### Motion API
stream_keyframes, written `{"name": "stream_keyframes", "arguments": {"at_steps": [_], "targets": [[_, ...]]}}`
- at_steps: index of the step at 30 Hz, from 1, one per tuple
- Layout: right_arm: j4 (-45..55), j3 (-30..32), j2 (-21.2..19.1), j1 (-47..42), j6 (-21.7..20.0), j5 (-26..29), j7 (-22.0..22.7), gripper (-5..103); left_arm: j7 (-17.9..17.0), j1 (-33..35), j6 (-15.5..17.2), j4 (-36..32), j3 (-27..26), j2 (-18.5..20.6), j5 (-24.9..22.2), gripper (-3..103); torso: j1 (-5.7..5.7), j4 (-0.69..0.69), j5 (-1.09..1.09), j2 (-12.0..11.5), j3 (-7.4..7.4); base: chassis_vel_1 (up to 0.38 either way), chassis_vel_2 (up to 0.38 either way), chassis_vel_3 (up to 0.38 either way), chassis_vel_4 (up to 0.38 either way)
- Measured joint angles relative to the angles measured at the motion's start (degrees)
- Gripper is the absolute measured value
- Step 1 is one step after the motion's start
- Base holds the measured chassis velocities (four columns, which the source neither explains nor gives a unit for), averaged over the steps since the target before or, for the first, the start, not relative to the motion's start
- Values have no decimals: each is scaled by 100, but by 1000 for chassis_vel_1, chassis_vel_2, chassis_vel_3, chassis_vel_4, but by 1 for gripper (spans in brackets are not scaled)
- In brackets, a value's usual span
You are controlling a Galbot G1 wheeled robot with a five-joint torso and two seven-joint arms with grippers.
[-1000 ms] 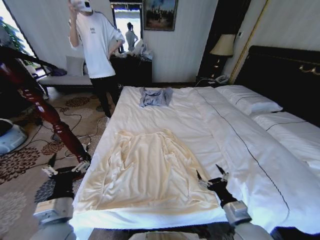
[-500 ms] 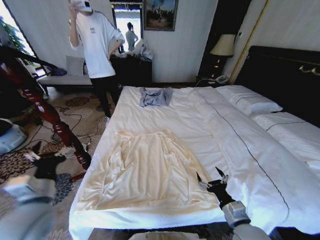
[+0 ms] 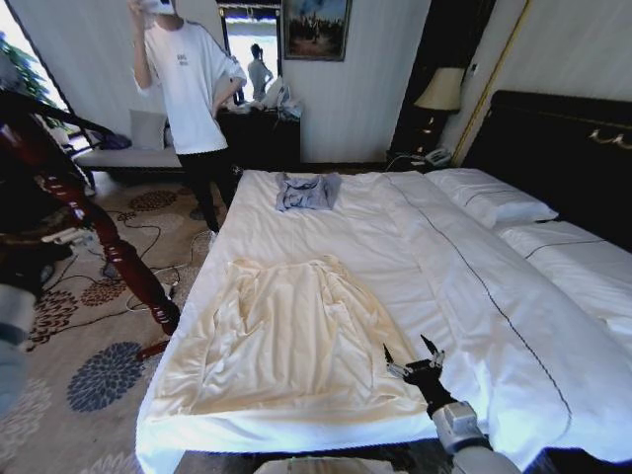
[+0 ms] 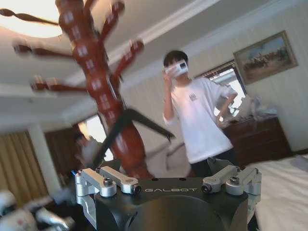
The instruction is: Pick up the clothes from the bed and hang them on the clothes hanger.
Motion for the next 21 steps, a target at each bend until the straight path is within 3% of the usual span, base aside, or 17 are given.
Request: {"name": "stream_keyframes", "arguments": {"at_steps": [2, 3, 6, 8, 13, 15, 18, 21], "targets": [[-20, -32, 46, 15, -8, -14, 2, 100, -202, -405, 343, -1, -35, 405, -76, 100, 0, -1, 0, -1, 0, 0, 0, 0, 0], [-20, -32, 46, 15, -8, -14, 2, 100, -202, -405, 343, -1, -35, 405, -76, 100, 0, -1, 0, -1, 0, 0, 0, 0, 0], [-24, -55, 125, 18, -17, -52, 6, 100, -724, -1103, 620, -4, 350, 1026, -434, 100, 0, -3, 1, 0, 0, 0, 0, 0, 0], [-20, -46, 155, -4, -15, -62, 8, 100, -794, -1298, 632, -4, 564, 1236, -416, 100, 0, -4, 4, -1, 0, 0, 0, 0, 0], [13, 3, 187, -49, 2, -68, 12, 100, -662, -1295, 634, 142, 738, 1296, -88, 100, -1, -2, 2, 0, 0, 0, 0, 0, 0], [33, 19, 206, -59, 5, -69, 14, 100, -493, -1208, 632, 337, 744, 1232, 302, 100, 0, -1, -1, 0, 0, 0, 0, 0, 0], [41, 24, 238, -57, 5, -77, 17, 100, -341, -1061, 627, 546, 563, 1152, 598, 102, 0, -1, 0, 0, 0, 0, 0, 0, 0], [41, 10, 238, -62, 5, -87, 20, 100, -19, -654, 611, 771, -15, 1028, 920, 99, 0, -1, 2, 0, 0, 0, 0, 0, 0]]}}
